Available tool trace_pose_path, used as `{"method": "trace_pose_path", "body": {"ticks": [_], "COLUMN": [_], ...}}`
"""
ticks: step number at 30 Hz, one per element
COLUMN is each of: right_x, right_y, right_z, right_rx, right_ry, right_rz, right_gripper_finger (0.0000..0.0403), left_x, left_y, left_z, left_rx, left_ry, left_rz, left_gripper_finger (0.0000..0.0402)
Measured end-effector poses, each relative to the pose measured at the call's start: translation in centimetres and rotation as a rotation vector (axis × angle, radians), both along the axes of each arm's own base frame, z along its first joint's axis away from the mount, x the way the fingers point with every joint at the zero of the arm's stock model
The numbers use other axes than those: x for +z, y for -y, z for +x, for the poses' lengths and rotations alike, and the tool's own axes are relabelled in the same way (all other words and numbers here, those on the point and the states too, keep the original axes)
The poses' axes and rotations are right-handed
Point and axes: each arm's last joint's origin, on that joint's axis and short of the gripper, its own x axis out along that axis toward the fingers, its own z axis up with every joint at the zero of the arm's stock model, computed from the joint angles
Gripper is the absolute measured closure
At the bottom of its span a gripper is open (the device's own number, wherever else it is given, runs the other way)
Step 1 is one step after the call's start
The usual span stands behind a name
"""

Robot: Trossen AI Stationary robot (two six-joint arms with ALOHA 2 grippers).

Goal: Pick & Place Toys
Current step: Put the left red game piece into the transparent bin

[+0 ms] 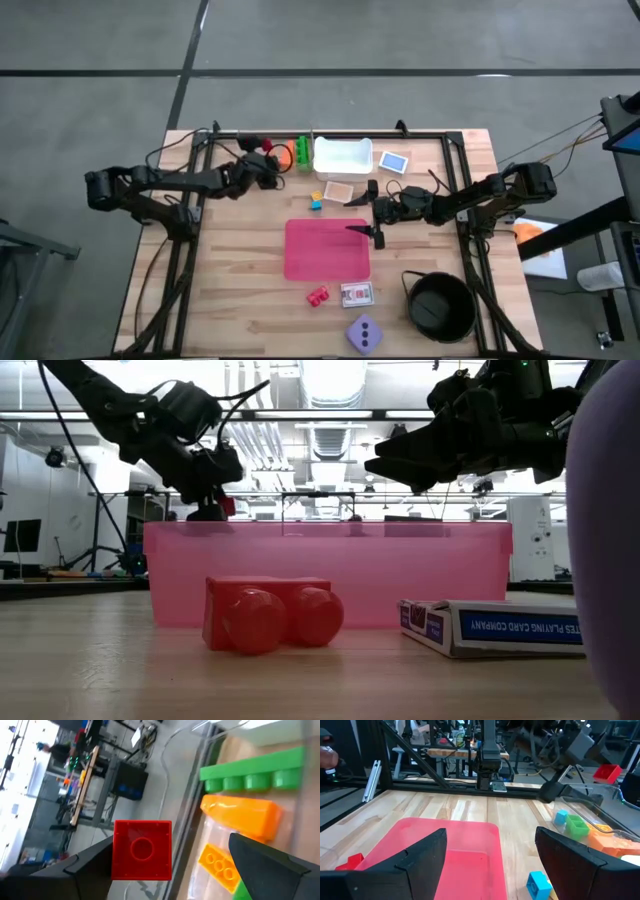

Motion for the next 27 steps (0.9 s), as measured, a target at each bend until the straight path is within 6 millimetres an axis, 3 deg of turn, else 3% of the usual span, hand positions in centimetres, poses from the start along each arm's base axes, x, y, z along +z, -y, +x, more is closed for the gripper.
{"method": "trace_pose_path", "body": {"ticks": [4, 7, 10, 15, 24, 27], "right_x": [0.0, 0.0, 0.0, 0.0, -0.07, -0.08], "right_y": [-0.01, 0.01, 0.02, 0.02, 0.01, 0.02], "right_z": [0.0, 0.0, 0.0, 0.0, 0.0, -0.01], "right_rx": [0.0, 0.0, -0.004, -0.008, -0.008, -0.011], "right_ry": [0.0, 0.0, 0.0, 0.0, -0.007, -0.008], "right_rz": [0.0, 0.0, -0.001, -0.001, -0.001, -0.001], "right_gripper_finger": [0.0101, 0.0101, 0.0101, 0.0101, 0.0101, 0.0101], "left_x": [0.01, 0.0, 0.01, 0.04, 0.08, 0.09], "left_y": [0.0, 0.11, 0.07, 0.1, 0.11, 0.13], "left_z": [0.0, 0.06, 0.05, 0.08, 0.19, 0.23], "left_rx": [-0.007, -0.019, -0.016, -0.018, -0.029, -0.033], "left_ry": [-0.017, -0.027, -0.027, -0.023, 0.031, 0.048], "left_rz": [0.008, 0.012, 0.012, 0.013, -0.015, -0.025], "left_gripper_finger": [0.0035, 0.0064, 0.0129, 0.0275, 0.0264, 0.0171]}}
